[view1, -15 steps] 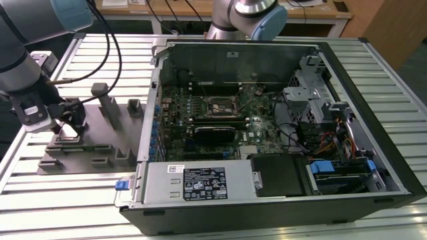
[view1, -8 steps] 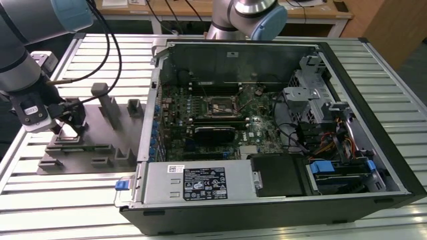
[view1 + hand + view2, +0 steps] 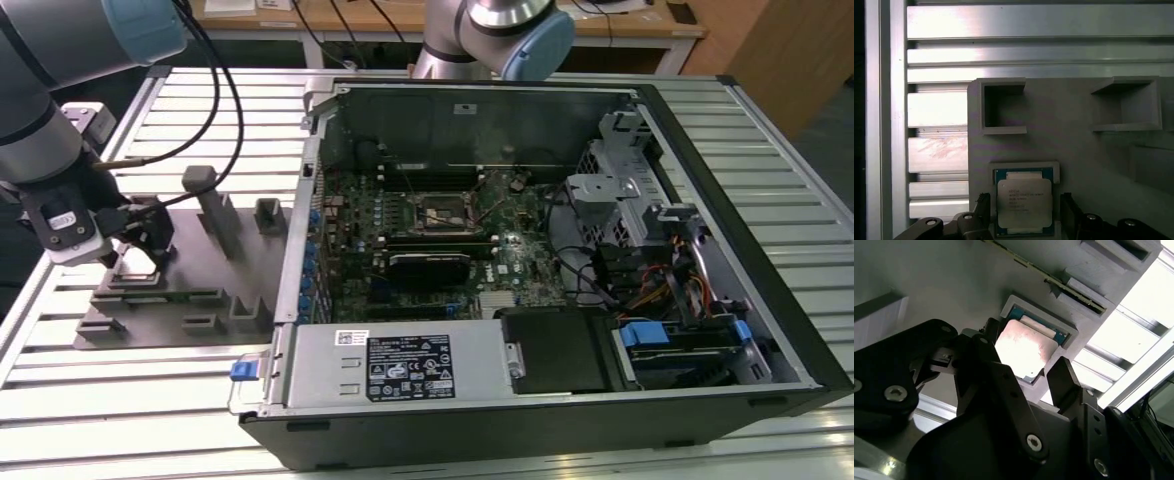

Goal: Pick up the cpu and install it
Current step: 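Pick up the cpu and move it towards the insertion slot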

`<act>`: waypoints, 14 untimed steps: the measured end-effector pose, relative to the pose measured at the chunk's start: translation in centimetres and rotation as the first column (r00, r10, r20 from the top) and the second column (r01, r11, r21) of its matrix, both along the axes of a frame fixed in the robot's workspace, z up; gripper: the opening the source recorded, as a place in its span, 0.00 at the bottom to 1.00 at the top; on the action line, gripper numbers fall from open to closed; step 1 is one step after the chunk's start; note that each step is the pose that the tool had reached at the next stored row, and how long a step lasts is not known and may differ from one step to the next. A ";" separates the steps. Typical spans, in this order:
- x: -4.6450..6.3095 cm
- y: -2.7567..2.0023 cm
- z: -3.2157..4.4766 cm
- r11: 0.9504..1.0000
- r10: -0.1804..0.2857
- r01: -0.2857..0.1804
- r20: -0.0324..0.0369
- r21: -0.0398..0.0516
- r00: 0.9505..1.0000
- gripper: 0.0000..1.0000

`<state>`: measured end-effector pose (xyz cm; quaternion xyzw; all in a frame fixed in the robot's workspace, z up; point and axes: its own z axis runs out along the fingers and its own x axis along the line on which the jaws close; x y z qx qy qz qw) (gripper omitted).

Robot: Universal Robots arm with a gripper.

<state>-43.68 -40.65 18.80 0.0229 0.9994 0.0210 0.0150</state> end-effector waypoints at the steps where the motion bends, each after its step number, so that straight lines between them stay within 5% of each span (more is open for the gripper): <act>1: 0.0 0.00 -0.03 1.000 0.000 0.000 0.000 0.000 1.000 0.66; 14: 0.2 -0.01 -0.36 1.000 0.001 -0.001 0.000 0.000 1.000 0.66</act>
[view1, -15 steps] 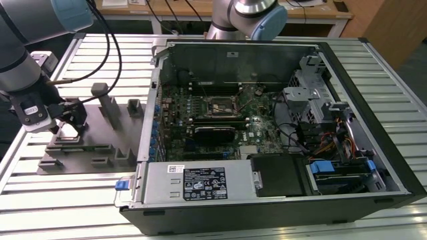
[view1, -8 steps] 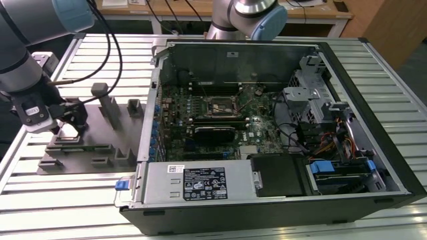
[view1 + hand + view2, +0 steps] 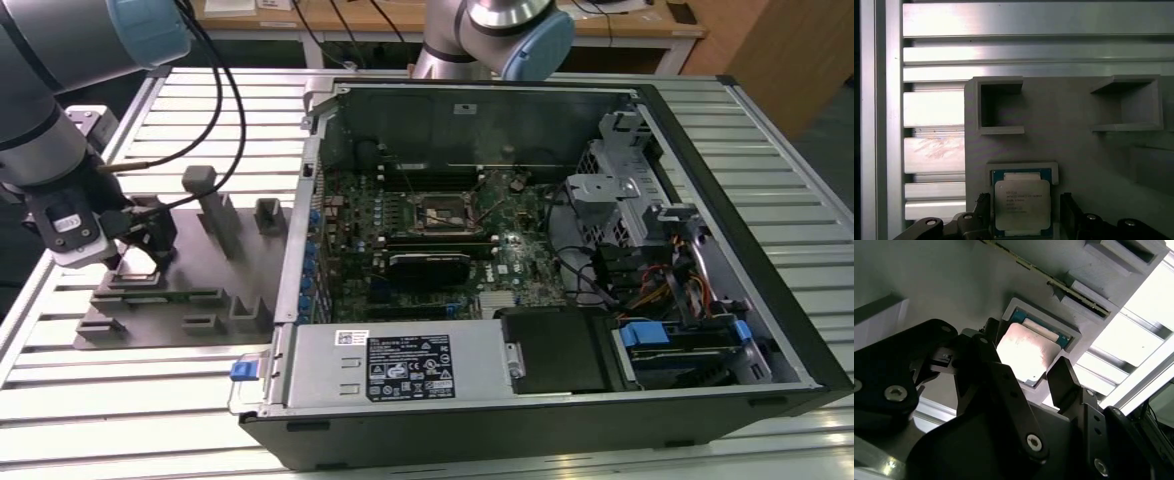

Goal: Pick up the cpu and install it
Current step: 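Pick up the cpu and move it towards the insertion slot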

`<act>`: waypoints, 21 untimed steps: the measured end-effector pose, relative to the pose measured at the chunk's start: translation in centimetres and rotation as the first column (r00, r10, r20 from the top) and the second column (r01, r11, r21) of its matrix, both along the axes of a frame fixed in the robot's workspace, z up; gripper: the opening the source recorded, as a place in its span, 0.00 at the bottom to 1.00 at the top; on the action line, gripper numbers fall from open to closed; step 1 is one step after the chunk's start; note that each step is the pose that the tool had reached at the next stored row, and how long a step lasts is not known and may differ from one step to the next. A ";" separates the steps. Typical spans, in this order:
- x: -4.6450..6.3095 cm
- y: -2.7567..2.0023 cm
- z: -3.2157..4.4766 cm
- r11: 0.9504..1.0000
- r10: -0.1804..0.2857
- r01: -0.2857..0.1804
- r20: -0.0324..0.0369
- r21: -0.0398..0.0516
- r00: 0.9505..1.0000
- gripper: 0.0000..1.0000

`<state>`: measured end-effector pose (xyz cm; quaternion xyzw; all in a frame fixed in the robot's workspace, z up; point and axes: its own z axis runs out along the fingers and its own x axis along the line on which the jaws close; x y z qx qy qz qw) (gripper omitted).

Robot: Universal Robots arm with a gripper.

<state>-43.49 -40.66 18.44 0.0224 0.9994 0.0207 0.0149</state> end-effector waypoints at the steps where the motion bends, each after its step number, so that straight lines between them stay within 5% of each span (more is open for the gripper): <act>1: 0.0 0.00 0.00 1.000 0.000 0.000 0.000 0.000 1.000 0.66; 10: 0.0 0.00 -0.05 1.000 0.000 0.000 0.000 0.000 1.000 0.66; 12: 0.0 0.00 -0.07 1.000 0.000 0.000 0.000 0.000 1.000 0.58; 21: 0.0 0.00 -0.09 1.000 0.000 0.000 0.000 0.000 1.000 0.54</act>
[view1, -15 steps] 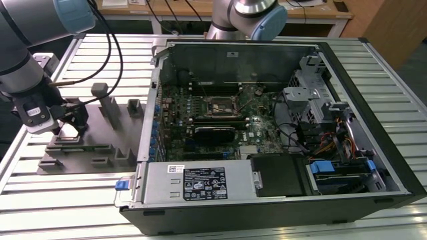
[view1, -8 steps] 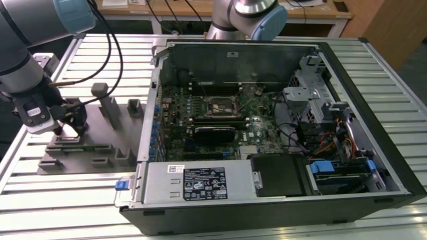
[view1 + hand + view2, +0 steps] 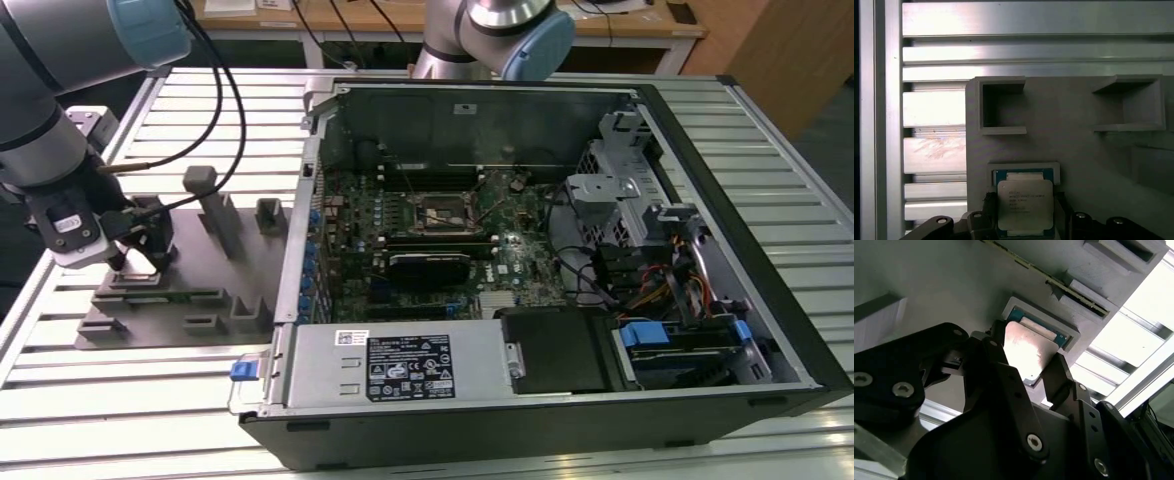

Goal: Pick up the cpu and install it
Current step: 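Pick up the cpu and move it towards the insertion slot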

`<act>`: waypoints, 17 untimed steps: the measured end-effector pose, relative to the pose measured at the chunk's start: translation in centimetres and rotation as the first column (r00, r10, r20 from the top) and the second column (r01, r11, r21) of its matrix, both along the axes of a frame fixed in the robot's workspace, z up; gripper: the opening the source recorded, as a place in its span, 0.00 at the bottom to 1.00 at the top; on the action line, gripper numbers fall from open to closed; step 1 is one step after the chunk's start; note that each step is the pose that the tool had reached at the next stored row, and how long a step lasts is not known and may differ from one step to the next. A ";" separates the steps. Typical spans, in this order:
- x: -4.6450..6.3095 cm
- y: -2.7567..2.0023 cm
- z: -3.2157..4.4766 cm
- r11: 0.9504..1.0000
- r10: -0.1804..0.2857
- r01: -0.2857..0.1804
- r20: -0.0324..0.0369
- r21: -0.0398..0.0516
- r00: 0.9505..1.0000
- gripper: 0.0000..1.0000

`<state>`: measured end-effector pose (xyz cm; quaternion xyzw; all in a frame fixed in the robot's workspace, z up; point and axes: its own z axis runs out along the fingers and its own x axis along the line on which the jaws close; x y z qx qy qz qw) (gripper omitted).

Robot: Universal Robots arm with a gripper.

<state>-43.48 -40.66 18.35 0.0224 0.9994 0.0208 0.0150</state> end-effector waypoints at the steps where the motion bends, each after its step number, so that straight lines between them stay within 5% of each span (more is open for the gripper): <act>1: 0.0 0.00 0.05 1.000 0.000 0.000 0.000 0.000 1.000 0.54; 11: 0.0 0.00 1.34 1.000 0.000 0.000 0.000 0.000 1.000 0.54; 17: 0.0 0.00 1.46 1.000 0.005 -0.005 0.000 0.001 1.000 0.54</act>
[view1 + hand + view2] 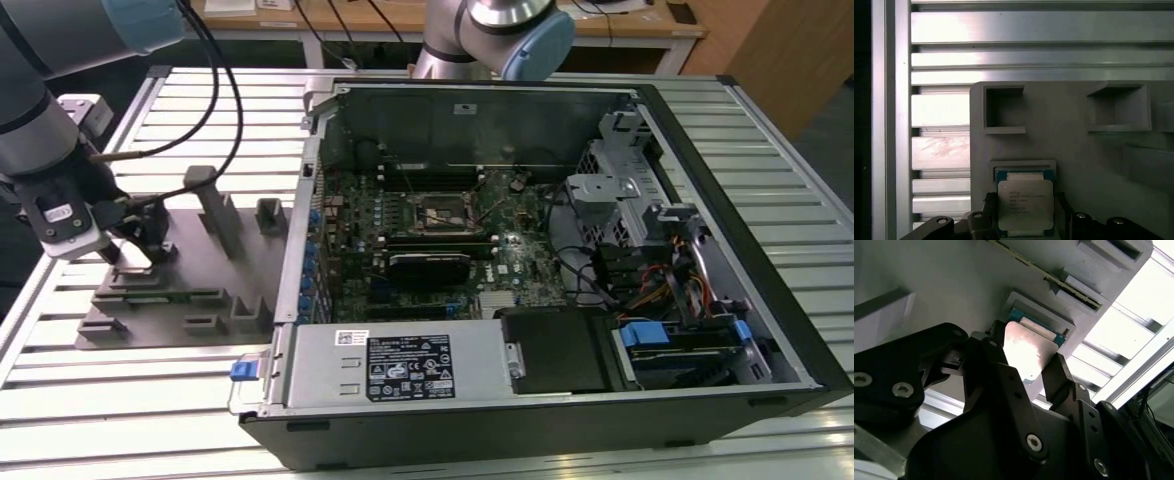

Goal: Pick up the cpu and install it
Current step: 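Pick up the cpu and move it towards the insertion slot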

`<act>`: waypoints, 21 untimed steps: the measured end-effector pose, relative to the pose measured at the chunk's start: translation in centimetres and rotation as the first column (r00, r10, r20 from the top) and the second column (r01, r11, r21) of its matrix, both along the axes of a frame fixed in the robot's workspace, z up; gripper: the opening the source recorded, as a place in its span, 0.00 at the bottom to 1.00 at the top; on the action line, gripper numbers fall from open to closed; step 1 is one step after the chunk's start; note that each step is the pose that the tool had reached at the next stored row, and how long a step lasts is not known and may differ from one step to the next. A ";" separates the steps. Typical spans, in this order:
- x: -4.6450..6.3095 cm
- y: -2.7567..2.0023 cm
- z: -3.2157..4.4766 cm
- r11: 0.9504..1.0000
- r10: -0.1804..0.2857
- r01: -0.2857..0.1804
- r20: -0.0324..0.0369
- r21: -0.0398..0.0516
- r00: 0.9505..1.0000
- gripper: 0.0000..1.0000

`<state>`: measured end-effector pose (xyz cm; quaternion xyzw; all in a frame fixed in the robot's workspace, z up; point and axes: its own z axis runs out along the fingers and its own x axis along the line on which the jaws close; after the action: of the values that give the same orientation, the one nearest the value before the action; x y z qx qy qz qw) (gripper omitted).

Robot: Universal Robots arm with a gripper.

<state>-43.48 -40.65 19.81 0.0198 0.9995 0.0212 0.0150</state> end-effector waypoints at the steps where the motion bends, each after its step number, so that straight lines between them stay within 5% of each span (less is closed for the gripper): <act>1: 0.0 0.00 0.08 1.000 0.003 -0.003 0.000 0.000 1.000 0.54; 8: 0.0 0.00 1.26 1.000 0.006 -0.006 0.000 0.001 1.000 0.54; 21: 0.0 0.00 5.00 1.000 0.006 -0.006 0.001 0.004 1.000 0.54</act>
<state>-43.48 -40.66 24.81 0.0168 0.9995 0.0232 0.0155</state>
